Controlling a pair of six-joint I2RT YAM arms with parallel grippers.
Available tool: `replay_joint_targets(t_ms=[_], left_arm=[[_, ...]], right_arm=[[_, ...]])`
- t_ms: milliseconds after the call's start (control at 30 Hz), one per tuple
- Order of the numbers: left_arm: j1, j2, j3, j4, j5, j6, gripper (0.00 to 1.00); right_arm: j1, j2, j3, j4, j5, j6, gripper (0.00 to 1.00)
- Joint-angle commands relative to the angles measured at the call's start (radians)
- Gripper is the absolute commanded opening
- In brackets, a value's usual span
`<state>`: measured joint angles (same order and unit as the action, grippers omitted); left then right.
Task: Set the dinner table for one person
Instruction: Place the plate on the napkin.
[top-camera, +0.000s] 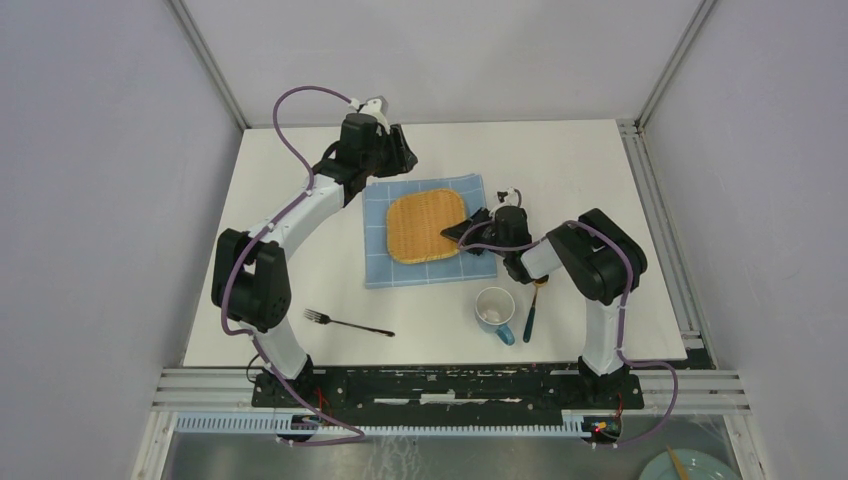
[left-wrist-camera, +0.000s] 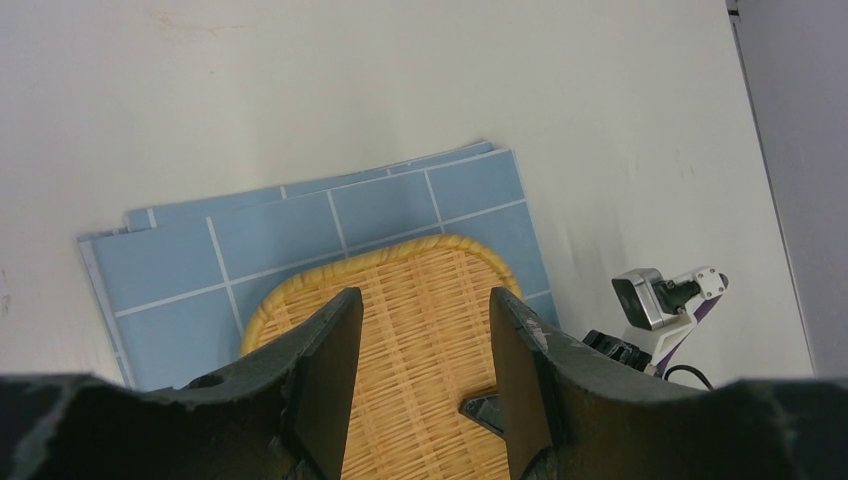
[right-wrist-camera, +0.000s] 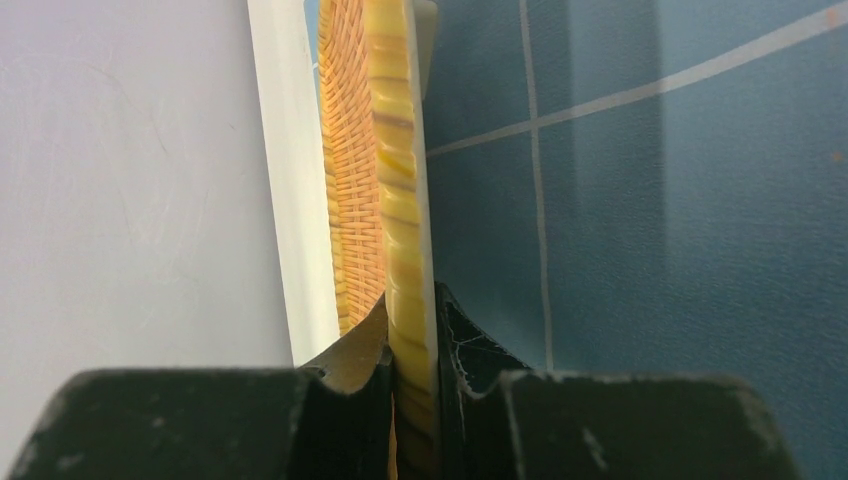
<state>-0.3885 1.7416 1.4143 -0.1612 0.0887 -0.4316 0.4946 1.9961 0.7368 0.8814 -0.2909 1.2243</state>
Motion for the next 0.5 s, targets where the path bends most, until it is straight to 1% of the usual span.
replay_joint_targets(t_ms=[0,67,233,400,467], left_arm=[[-0.001,-0.023,-0.009,0.043,0.022,-0.004,0.57],[-0.002,-0.022,-0.011,0.045,0.023,-0.005,0.57],[-0.002,-0.021,-0.011,0.047,0.025,-0.007,0.57],[-0.001,-0.019,-0.013,0.049,0.027,-0.01,0.57],[-0.001,-0.019,-0.013,0.05,0.027,-0.01,0.57]], right_arm=[[0.0,-0.064,0.033,0.025,-0.033,-0.019,0.12],[0.0,-0.07,0.025,0.018,-0.029,-0.023,0.13],[-0.002,-0.087,0.004,0.018,-0.018,-0.026,0.2],[-0.011,-0.105,-0.014,0.027,-0.015,-0.023,0.31],[-0.012,-0.115,-0.02,0.023,-0.013,-0.025,0.32]])
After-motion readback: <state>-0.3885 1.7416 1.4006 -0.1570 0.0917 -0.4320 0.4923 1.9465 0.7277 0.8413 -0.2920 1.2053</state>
